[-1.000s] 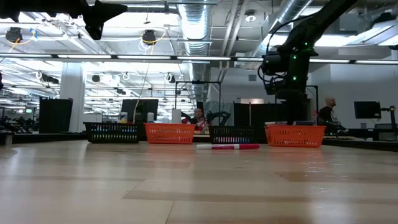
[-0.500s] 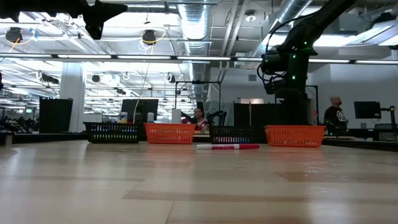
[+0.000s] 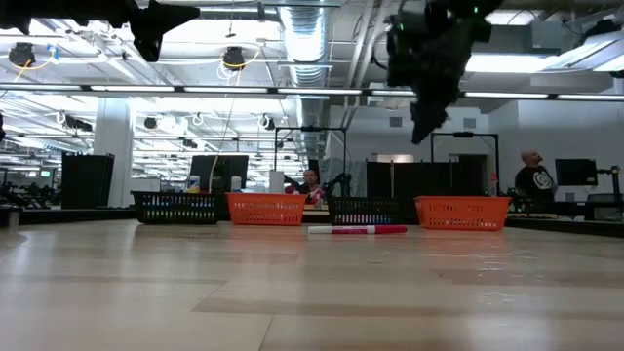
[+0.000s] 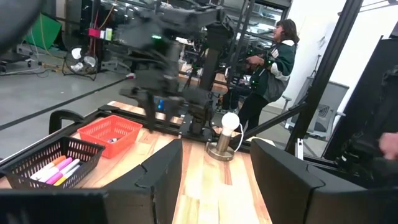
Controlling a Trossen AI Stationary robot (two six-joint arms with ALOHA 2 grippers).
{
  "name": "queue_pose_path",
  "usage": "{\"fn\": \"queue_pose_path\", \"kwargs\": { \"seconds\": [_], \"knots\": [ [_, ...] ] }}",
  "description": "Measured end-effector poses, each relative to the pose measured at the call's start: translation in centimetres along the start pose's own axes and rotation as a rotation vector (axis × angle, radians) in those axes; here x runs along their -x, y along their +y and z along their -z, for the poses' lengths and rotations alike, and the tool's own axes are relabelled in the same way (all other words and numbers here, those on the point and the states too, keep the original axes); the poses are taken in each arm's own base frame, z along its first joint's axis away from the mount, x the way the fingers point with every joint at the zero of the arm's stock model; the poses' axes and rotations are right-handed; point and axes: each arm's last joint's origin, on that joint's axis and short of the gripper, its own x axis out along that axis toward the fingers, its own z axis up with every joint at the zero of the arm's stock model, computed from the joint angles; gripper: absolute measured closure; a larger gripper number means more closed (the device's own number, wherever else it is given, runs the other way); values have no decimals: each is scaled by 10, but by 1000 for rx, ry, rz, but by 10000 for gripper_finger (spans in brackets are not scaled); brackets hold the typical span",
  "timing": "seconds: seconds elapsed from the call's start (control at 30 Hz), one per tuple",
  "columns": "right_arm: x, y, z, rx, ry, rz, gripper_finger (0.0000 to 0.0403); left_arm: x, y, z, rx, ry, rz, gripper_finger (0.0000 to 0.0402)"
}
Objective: Pick & Place Markers
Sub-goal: Put the thin red marker pen into the right orange bin
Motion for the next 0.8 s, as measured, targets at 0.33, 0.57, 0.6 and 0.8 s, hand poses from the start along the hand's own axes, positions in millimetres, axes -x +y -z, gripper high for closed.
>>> {"fn": "queue_pose_path", "kwargs": {
  "seconds": [0.33, 0.57, 0.6, 0.8],
  "knots": [
    [-48, 61, -29, 306, -77, 261, 285, 0, 0, 0, 0, -1, 1, 211],
    [-90, 52, -33, 297, 63, 247, 285, -4, 0, 2, -2, 16, -2, 211],
    [-96, 51, -34, 305, 93, 244, 284, -4, 0, 3, -3, 21, -3, 211],
    [-123, 45, -50, 317, 143, 225, 284, -9, 0, 6, -6, 43, -7, 211]
  ]
}}
